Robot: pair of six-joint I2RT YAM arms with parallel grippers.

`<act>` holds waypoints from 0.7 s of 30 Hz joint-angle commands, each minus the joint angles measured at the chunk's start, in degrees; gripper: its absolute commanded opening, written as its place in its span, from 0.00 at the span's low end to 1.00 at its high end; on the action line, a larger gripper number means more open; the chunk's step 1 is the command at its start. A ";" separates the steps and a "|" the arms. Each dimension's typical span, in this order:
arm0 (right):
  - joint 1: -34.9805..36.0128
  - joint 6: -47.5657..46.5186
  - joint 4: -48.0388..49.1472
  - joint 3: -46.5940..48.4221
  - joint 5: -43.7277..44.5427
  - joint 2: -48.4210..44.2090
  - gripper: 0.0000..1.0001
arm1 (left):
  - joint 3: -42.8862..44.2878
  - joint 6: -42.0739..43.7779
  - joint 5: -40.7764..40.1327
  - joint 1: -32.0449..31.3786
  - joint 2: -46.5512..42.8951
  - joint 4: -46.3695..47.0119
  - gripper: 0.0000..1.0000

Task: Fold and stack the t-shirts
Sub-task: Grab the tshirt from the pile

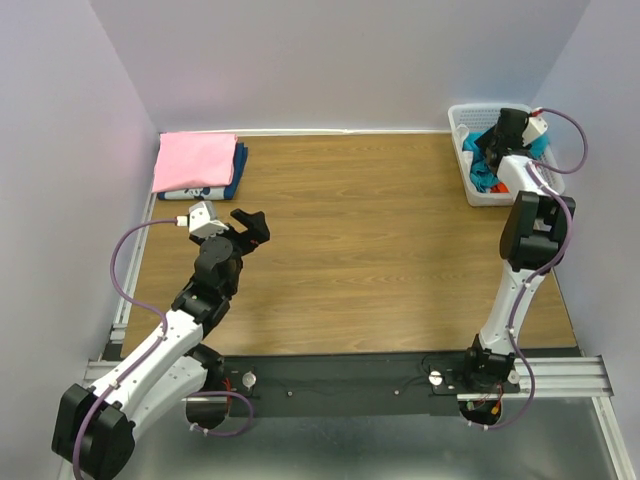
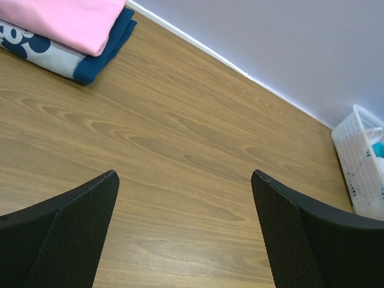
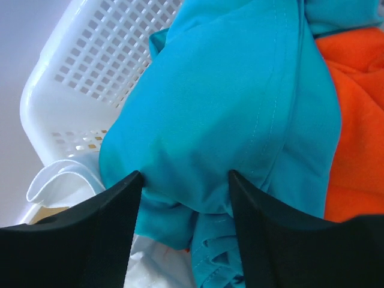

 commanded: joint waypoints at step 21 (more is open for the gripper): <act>-0.26 -0.96 -2.48 6.25 2.12 -2.88 0.01 | 1.98 0.88 0.25 -0.02 0.31 -1.39 0.98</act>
